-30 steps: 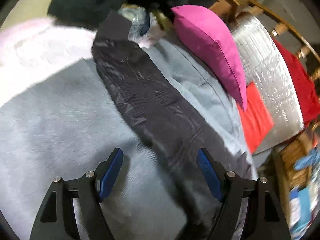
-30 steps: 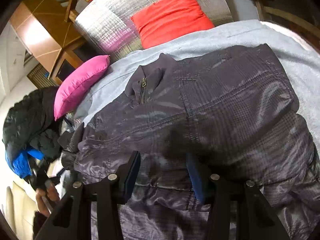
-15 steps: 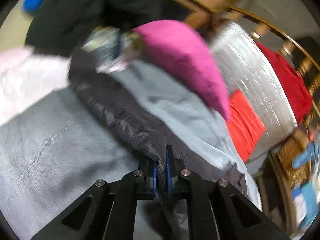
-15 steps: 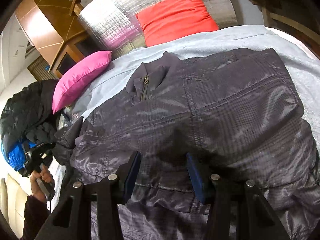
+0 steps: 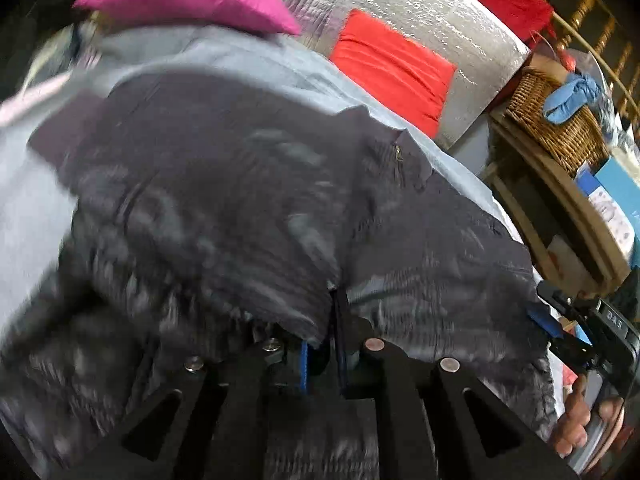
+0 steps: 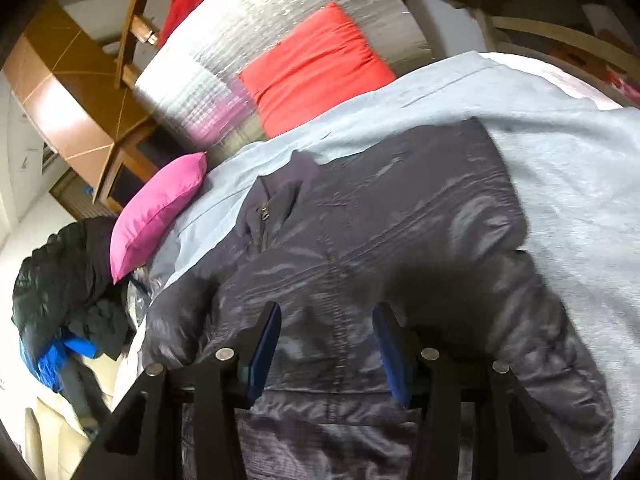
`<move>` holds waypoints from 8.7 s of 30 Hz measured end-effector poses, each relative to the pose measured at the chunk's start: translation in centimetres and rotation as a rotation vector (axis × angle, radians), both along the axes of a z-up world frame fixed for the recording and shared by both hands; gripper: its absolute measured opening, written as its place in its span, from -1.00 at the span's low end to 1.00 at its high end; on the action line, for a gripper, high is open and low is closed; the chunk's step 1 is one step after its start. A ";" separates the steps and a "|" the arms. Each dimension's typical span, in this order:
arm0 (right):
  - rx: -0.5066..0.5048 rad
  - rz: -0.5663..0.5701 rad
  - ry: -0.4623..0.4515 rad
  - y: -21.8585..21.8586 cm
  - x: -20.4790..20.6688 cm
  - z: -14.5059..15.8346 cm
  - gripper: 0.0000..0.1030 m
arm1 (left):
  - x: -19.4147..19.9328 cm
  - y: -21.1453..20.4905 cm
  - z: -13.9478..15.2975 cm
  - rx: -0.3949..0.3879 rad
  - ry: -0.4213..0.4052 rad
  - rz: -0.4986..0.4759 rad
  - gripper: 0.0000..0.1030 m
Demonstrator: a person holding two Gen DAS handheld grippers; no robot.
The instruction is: Fold large clothes
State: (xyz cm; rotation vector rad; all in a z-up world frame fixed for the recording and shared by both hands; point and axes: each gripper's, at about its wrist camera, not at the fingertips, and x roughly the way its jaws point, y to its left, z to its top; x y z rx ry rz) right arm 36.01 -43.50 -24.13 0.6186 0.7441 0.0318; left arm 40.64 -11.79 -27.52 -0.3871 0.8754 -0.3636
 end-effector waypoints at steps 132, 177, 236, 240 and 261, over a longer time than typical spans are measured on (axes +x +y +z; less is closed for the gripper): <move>-0.180 -0.053 -0.153 -2.1 0.9 4.4 -0.73 | 1.3 2.8 2.0 0.456 -0.133 0.129 0.38; -0.109 -0.033 -0.035 -4.1 0.3 1.2 -0.23 | 2.1 3.3 2.5 0.512 -0.153 0.121 0.46; 0.168 -0.141 0.114 -6.7 -27.9 -3.0 0.23 | -22.5 15.5 0.3 0.153 -0.042 -0.023 0.36; 0.175 -0.097 0.167 -5.7 -28.7 -3.9 0.25 | -22.6 15.3 -0.9 0.156 0.053 -0.030 0.40; -0.134 0.124 0.306 4.4 -29.0 -6.3 -0.35 | -23.9 14.6 -3.4 0.151 0.146 -0.066 0.12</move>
